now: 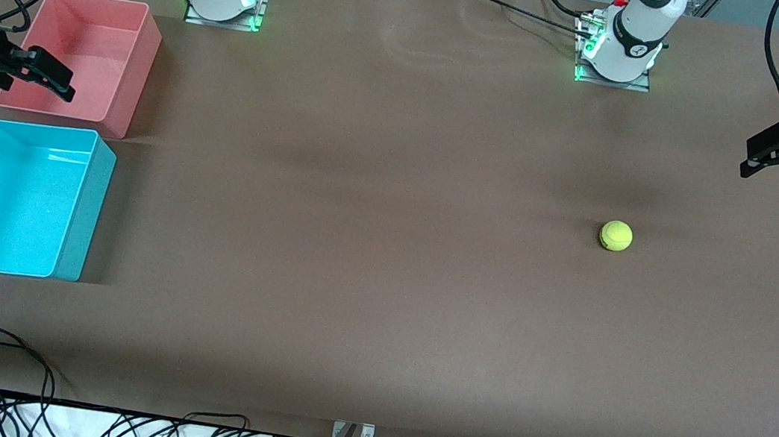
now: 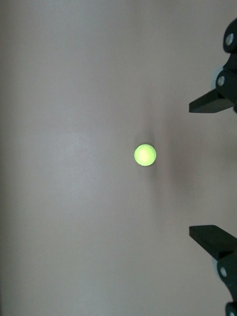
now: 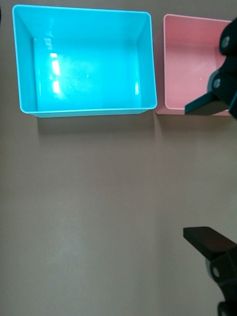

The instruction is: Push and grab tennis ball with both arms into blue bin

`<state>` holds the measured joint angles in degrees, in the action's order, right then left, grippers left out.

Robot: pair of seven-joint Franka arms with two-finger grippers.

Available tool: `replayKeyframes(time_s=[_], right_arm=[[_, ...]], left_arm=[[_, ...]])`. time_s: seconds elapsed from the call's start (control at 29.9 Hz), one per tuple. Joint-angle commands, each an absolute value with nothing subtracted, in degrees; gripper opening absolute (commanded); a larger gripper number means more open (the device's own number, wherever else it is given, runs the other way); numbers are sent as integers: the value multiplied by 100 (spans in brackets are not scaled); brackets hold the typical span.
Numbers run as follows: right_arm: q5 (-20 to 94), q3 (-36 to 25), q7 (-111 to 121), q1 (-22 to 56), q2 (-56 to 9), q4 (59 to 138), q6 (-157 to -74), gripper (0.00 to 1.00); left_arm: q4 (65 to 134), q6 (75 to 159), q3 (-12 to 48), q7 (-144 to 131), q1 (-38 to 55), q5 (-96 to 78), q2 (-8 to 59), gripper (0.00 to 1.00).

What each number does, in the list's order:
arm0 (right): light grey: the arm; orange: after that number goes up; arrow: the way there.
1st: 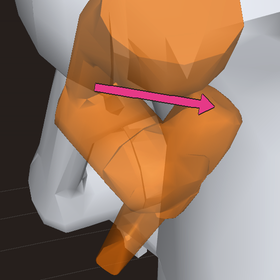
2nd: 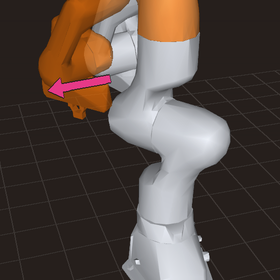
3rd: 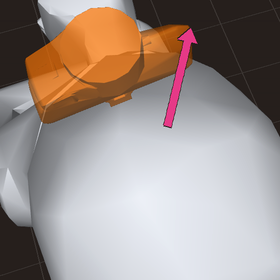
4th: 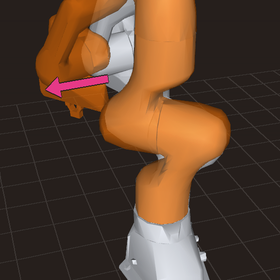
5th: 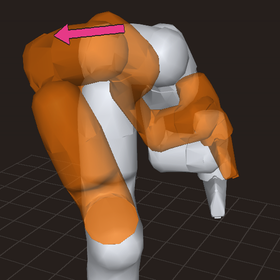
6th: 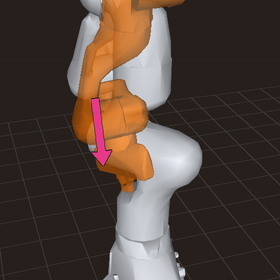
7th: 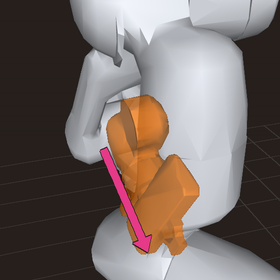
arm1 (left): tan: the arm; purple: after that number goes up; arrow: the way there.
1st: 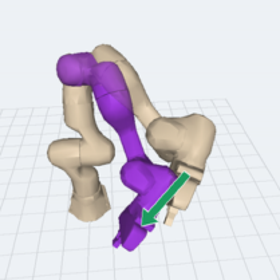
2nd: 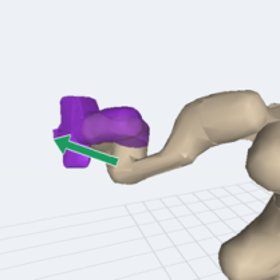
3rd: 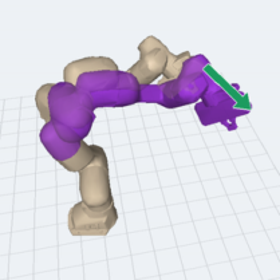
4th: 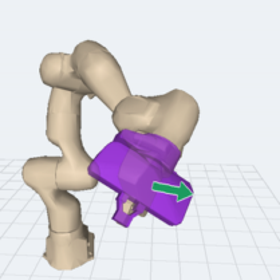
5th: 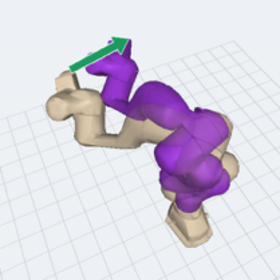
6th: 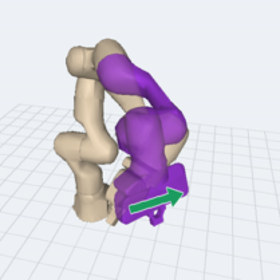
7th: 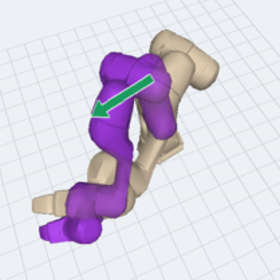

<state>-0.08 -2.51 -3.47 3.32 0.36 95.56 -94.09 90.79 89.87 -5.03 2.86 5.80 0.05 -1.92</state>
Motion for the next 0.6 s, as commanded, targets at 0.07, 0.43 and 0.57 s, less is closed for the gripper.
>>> replayKeyframes(time_s=[0.07,0.43,0.57], right_arm=[[-53,-264,-378,369,-26,9387,-9272,100],[-53,-264,-413,369,-26,9378,-9272,100],[-53,-246,-413,378,-18,9378,-9272,100]], left_arm=[[8886,8930,-483,281,527,-62,-105,100],[8886,8930,-483,281,527,-62,-105,100],[8886,8930,-483,281,527,-62,-105,100]])
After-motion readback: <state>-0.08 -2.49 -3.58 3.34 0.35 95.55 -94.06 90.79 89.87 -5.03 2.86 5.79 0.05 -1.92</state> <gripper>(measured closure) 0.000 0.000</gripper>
